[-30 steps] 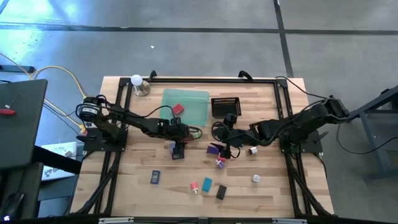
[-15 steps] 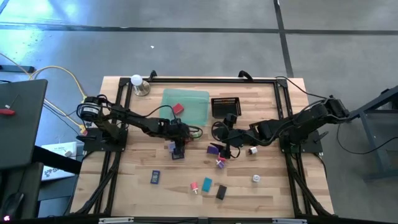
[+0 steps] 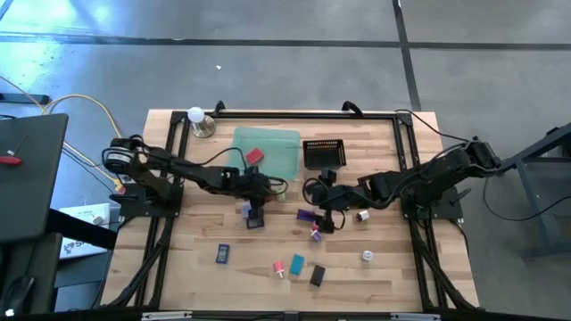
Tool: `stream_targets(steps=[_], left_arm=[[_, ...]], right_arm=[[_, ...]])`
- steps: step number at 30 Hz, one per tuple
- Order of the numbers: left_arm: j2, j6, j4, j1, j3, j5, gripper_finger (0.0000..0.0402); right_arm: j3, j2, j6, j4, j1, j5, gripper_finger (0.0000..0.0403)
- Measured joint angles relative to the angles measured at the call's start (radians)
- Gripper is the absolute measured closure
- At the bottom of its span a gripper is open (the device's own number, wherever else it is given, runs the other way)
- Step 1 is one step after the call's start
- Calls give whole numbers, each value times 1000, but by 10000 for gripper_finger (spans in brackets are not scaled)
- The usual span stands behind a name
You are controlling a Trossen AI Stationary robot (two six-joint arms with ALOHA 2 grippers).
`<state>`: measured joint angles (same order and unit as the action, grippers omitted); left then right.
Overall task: Pick & Place Office items
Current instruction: Put the red digital timer into the black bin
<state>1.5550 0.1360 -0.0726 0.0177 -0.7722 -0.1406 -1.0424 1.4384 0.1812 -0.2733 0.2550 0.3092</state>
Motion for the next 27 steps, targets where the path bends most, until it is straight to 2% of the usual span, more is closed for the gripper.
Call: stream_targets(steps=[7, 10, 15, 20, 23, 27], left_arm=[[-142, -9, -2, 34, 0, 2, 264], [-215, -9, -3, 69, 0, 4, 264], [-309, -32, 74, 137, -1, 5, 264], [-346, -76, 196, 201, -2, 5, 264], [-351, -104, 270, 226, -2, 5, 264], [-350, -136, 347, 238, -2, 5, 264]], right_arm=[[0, 0, 4, -3, 0, -2, 45], [0, 7, 10, -6, 0, -44, 45], [0, 33, -2, 40, -5, -109, 45], [0, 69, -58, 118, -7, -145, 45], [1, 69, -42, 126, -13, -131, 46], [1, 69, -47, 192, -23, -58, 55]])
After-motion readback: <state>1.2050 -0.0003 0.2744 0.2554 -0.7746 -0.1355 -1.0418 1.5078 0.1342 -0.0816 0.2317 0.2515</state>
